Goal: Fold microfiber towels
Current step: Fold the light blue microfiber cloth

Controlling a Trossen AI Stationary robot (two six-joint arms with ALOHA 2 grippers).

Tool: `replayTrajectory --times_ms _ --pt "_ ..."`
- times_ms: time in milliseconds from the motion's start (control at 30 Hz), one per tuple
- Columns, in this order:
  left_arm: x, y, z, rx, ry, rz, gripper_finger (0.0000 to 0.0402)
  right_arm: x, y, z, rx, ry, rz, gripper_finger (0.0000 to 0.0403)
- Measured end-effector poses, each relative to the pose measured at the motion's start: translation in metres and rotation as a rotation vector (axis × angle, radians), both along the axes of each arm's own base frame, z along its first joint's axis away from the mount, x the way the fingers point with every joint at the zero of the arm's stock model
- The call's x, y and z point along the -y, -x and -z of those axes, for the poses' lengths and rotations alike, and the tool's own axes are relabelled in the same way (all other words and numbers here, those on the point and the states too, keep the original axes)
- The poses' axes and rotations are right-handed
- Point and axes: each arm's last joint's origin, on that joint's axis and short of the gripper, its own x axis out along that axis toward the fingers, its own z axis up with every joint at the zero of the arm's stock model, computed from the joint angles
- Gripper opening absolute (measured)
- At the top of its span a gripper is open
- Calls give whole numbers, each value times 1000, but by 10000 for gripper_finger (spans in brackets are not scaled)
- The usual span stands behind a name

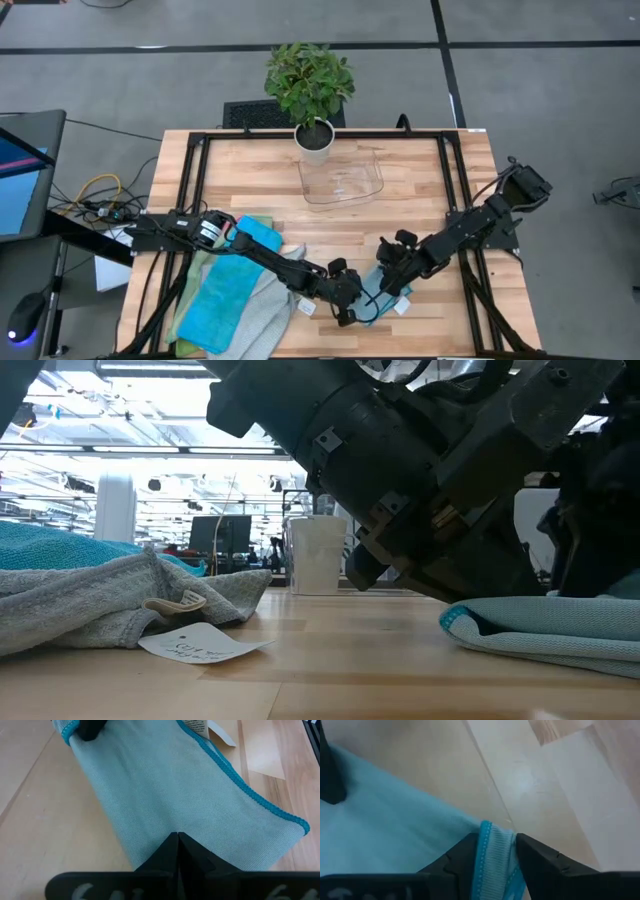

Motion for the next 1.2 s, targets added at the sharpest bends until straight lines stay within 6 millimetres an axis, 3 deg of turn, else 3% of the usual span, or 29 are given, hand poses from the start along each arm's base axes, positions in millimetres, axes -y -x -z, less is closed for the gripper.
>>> replayTrajectory --times_ms 300,533,633,867,1200 --pt "0 0 0 1 -1 -4 2 1 2 -7 11 -30 -6 73" --pt "0 0 0 2 -4 -7 2 2 4 -14 20 -42 -8 24" --pt "0 0 0 2 -5 -7 2 1 6 -15 23 -53 8 29" --pt "0 0 0 -1 -2 -3 2 -8 11 -15 31 -94 62 90" --pt "0 0 0 -2 0 -1 2 -19 20 -19 58 -148 119 61"
